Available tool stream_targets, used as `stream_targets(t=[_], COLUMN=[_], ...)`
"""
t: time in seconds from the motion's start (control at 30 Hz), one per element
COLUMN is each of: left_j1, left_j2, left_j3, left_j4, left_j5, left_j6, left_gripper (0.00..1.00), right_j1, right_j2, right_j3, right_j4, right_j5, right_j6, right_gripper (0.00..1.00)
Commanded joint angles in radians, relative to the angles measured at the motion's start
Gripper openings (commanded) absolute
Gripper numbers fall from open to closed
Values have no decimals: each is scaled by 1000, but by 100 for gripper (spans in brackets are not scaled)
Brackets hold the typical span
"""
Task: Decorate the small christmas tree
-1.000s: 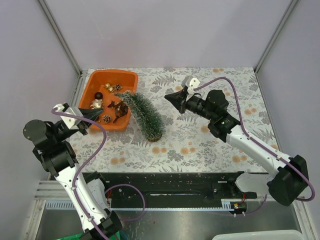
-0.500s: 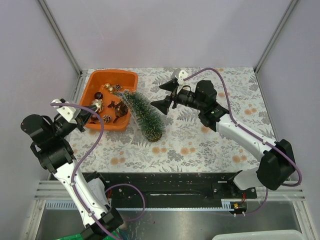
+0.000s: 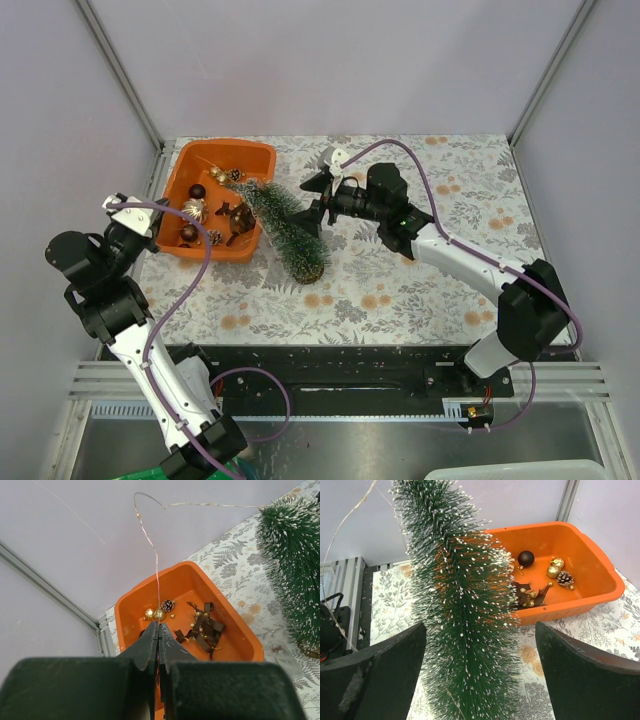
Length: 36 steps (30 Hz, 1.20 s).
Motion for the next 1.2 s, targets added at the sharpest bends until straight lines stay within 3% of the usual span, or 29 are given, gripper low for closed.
stream_targets(t=[0.0,0.1,0.23,0.37,0.47,0.57,0.73,0.87,1.03,1.17], left_j1=[5,5,5,6,9,9,12,12,11,12], left_j2=[7,7,39,33,1,-18,-44,-32,4,5], left_j3=[-2,-12,7,1,-22,-32,-62,-53,4,27], left_j4=[-62,-113,-203,-287,-277,-164,294,582,760,812], left_j5=[-20,-11,-8,-3,38,84,87,26,18,104], left_j6=[122,196,269,371,342,177,-300,-572,-772,-815], left_gripper=[0,0,0,0,0,0,0,0,0,0], right_j1=[9,7,7,9,7,7,9,7,9,9], right_j2=[23,35,38,35,26,15,-23,-63,-95,-103], right_j3=[52,36,16,-7,-35,-59,-116,-165,-201,-211], right_j4=[51,76,106,142,172,186,214,232,243,232], right_j5=[20,37,38,38,57,72,104,107,110,113], right_j6=[-30,-29,-15,2,10,13,14,30,48,51], right_gripper=[93,80,56,26,1,0,0,0,0,0])
